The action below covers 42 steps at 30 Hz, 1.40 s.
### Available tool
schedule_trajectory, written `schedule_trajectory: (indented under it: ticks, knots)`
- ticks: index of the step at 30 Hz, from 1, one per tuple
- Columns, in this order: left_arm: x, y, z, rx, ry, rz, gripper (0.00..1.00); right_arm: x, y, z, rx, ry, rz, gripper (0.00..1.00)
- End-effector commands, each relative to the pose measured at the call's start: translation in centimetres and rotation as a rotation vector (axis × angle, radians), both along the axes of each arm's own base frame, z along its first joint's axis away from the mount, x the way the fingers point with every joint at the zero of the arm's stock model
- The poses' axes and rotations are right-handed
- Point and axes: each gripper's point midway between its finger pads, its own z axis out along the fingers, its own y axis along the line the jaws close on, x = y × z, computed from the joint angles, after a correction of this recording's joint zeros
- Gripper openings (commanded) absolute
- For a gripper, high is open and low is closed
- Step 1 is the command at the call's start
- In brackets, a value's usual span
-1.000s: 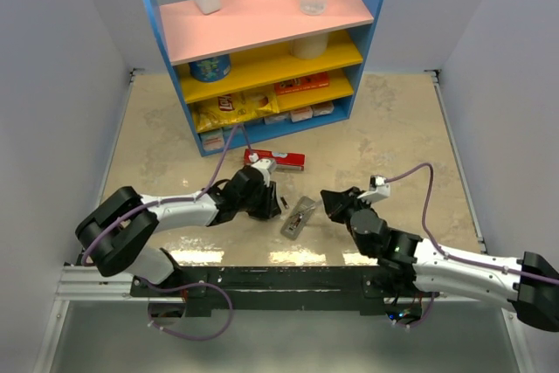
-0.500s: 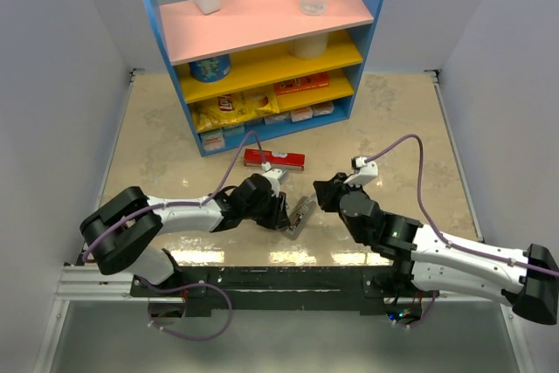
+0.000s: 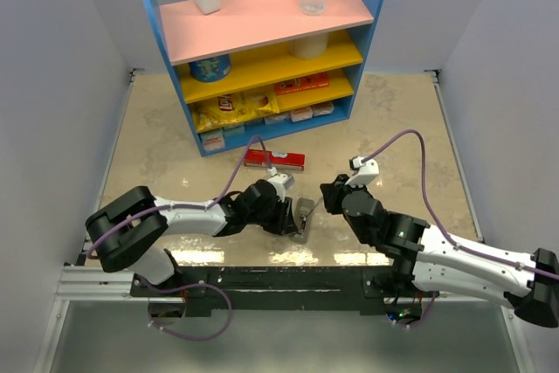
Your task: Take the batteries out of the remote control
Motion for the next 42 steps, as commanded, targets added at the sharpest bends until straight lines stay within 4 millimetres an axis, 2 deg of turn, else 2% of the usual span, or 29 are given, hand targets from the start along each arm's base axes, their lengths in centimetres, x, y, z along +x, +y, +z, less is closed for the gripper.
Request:
schedule_trajectory:
  ticks: [1, 8, 15, 27, 32, 38, 42]
  knots:
    - [0.9, -0.7, 2.0, -0.049, -0.036, 0.04, 0.35, 0.2, 0.6, 0.5, -0.032, -0.029, 0.031, 0.0]
    - [1.9, 0.5, 2.0, 0.018, -0.071, 0.096, 0.38, 0.2, 1.2, -0.4, -0.059, -0.007, 0.05, 0.0]
    - [2.2, -0.3, 2.1, 0.003, -0.076, 0.08, 0.38, 0.0, 1.5, -1.3, -0.064, 0.011, 0.059, 0.0]
    - [1.9, -0.9, 0.9, 0.002, -0.051, 0.058, 0.37, 0.0, 2.0, -3.0, -0.084, 0.036, 0.067, 0.0]
    - [1.8, -0.8, 0.6, 0.0, -0.044, 0.06, 0.36, 0.0, 1.6, -4.7, -0.134, 0.056, 0.06, 0.0]
    - [1.7, -0.7, 0.4, 0.003, -0.036, 0.06, 0.36, 0.0, 1.4, -5.6, -0.166, 0.05, 0.07, 0.0]
    - [1.5, -0.6, 0.3, 0.005, -0.03, 0.063, 0.35, -0.4, 0.7, -7.0, -0.072, 0.084, 0.009, 0.0]
